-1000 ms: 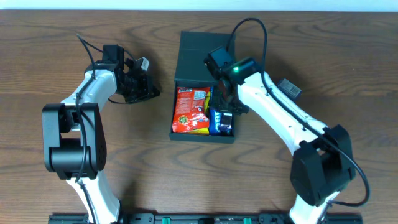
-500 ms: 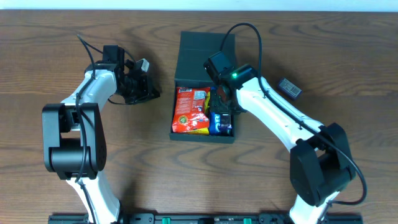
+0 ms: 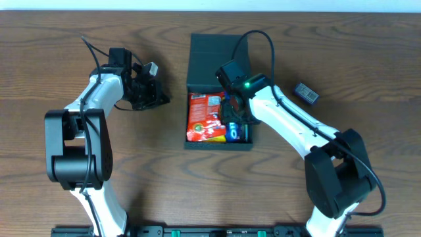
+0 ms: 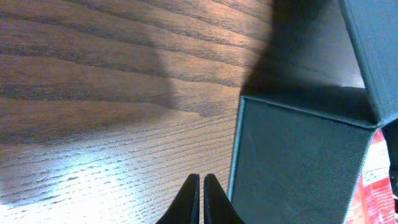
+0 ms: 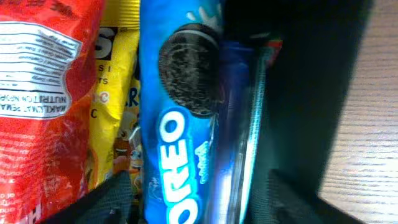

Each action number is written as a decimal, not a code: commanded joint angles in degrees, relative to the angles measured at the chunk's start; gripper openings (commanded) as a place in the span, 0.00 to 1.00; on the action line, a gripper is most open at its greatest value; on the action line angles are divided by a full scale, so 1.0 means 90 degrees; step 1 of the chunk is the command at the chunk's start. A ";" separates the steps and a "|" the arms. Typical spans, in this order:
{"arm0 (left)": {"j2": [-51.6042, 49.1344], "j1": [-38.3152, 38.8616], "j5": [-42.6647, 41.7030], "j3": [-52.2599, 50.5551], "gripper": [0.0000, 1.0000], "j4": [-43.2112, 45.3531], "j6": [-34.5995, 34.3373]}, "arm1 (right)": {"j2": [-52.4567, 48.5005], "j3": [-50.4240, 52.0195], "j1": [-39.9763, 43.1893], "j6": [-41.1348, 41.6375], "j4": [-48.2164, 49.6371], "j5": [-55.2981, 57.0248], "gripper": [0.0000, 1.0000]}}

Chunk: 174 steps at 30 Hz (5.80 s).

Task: Pack container
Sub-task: 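Lower the dark blue bar into the box's right edge and release, then grasp the blue Eclipse mints tin with the right gripper, then place the Eclipse tin into the box front and release, then raise both grippers to the box lid's back corners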

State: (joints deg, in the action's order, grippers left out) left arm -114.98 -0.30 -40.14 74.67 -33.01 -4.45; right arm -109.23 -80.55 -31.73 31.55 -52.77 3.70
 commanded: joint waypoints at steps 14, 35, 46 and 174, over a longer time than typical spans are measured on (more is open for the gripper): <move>0.0129 -0.0005 -0.0032 0.0012 0.06 -0.0010 0.0070 | 0.1236 -0.1902 0.0432 -0.1989 -0.0155 0.1632 0.79; 0.0129 -0.0005 -0.0039 0.0012 0.06 -0.0486 0.0012 | -0.1020 -0.1870 0.3755 -0.7099 -0.0471 -0.0617 0.86; 0.0129 -0.0005 -0.0015 0.0012 0.06 -0.0585 -0.0083 | -0.1498 -0.1870 0.3791 -0.7232 -0.0588 -0.0855 0.77; 0.0129 -0.0005 -0.0041 0.0015 0.06 0.0087 0.0068 | 0.0321 0.0022 0.0257 -0.0364 0.0146 -0.0945 0.88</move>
State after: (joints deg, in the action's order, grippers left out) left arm -114.98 -0.30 -40.12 74.65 -31.92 -4.23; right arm -107.02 -78.81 -29.52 29.30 -51.16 -4.25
